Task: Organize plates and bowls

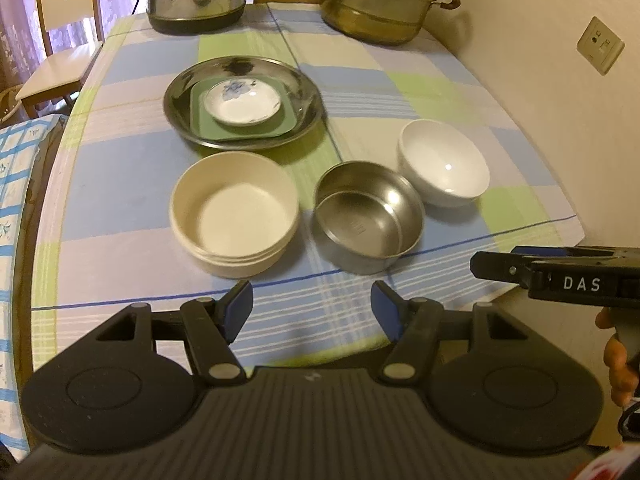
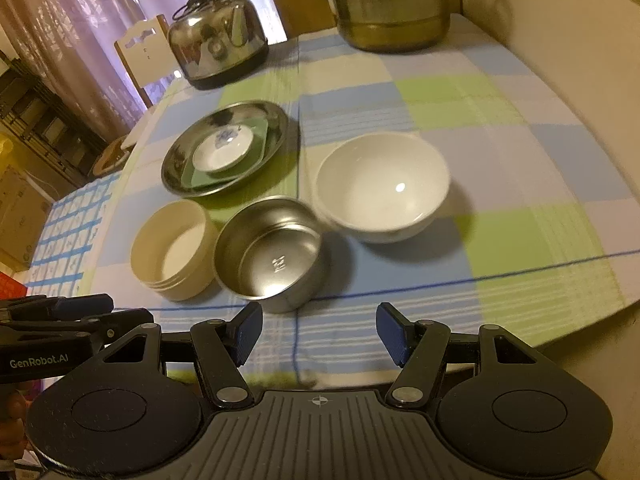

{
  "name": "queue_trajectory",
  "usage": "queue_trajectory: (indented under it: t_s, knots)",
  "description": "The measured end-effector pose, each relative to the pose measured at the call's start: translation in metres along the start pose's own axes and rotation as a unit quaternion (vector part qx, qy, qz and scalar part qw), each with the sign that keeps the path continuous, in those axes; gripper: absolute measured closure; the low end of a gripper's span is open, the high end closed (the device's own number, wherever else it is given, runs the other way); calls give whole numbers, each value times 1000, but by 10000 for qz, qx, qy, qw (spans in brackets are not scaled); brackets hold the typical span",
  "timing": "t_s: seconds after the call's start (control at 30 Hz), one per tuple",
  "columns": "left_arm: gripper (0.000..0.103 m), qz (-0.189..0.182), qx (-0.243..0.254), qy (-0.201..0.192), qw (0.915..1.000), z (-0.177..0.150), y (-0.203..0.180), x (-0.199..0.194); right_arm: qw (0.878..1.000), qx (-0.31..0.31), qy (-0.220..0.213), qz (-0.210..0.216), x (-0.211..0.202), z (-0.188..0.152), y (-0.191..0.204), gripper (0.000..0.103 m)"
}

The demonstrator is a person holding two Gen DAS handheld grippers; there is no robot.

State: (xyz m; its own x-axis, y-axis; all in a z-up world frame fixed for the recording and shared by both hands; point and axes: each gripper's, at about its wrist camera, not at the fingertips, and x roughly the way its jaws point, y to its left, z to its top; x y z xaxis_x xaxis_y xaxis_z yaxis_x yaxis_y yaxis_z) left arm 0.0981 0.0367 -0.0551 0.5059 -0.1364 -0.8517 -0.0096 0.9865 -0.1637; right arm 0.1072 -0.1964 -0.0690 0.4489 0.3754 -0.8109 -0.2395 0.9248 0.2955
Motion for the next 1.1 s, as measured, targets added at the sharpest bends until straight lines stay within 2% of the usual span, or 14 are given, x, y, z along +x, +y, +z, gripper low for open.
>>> queue_trajectory:
  t_s: [0.5,0.93,1.1]
  knots:
    - [40,66,-108,99,9999,-11,58,0,9997,90,188,97,31,-14,49,40]
    - [42,318,-220,-86,9992,4,88,8,9991,-143,-73,391,63,5,77,41]
    - [48,355,-242,-218,9988,16,93,18,9982,-233,-130,530,80,16,87,60]
